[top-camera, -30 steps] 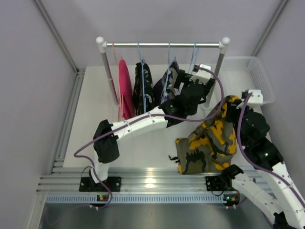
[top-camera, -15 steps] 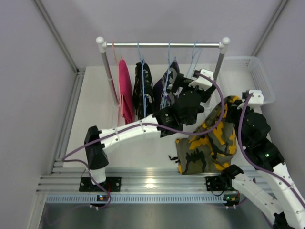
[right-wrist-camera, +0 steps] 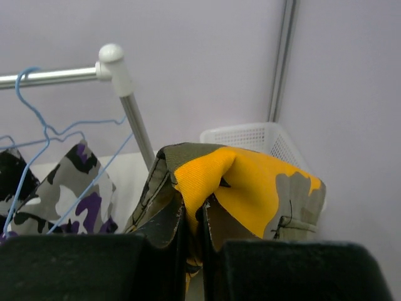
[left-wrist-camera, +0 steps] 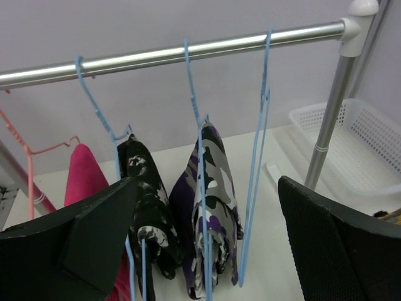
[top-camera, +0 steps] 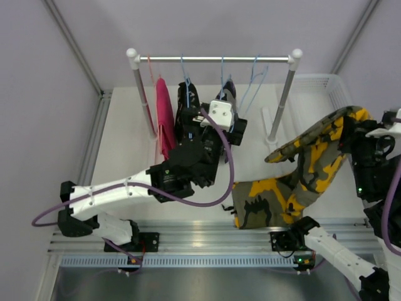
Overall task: Remove the trousers from the hanger
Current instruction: Place the hanger at the clothesline, then place the trousers in the bin.
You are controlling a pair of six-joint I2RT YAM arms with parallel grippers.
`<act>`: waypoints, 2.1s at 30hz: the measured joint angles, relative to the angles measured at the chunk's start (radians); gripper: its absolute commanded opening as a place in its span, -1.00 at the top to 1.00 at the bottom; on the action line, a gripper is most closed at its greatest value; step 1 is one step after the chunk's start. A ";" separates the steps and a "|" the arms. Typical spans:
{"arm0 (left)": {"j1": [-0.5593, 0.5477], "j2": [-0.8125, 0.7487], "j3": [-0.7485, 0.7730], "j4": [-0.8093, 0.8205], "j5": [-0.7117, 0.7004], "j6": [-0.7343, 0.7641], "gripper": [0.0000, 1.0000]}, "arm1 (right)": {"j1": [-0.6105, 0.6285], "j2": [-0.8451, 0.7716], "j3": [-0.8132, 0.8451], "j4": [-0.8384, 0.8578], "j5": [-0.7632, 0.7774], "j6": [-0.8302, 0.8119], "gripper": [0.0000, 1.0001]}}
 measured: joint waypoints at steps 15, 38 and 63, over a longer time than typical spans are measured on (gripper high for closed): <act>-0.001 -0.153 -0.209 -0.086 -0.053 -0.068 -0.98 | 0.009 0.368 0.443 -0.032 0.121 -0.137 1.00; -0.001 -0.251 -0.323 -0.151 -0.058 -0.145 -0.98 | -0.695 0.667 0.522 -0.117 -0.342 0.129 1.00; 0.000 -0.271 -0.385 -0.153 -0.054 -0.153 -0.98 | -0.834 1.249 0.749 -0.129 -0.726 0.248 0.95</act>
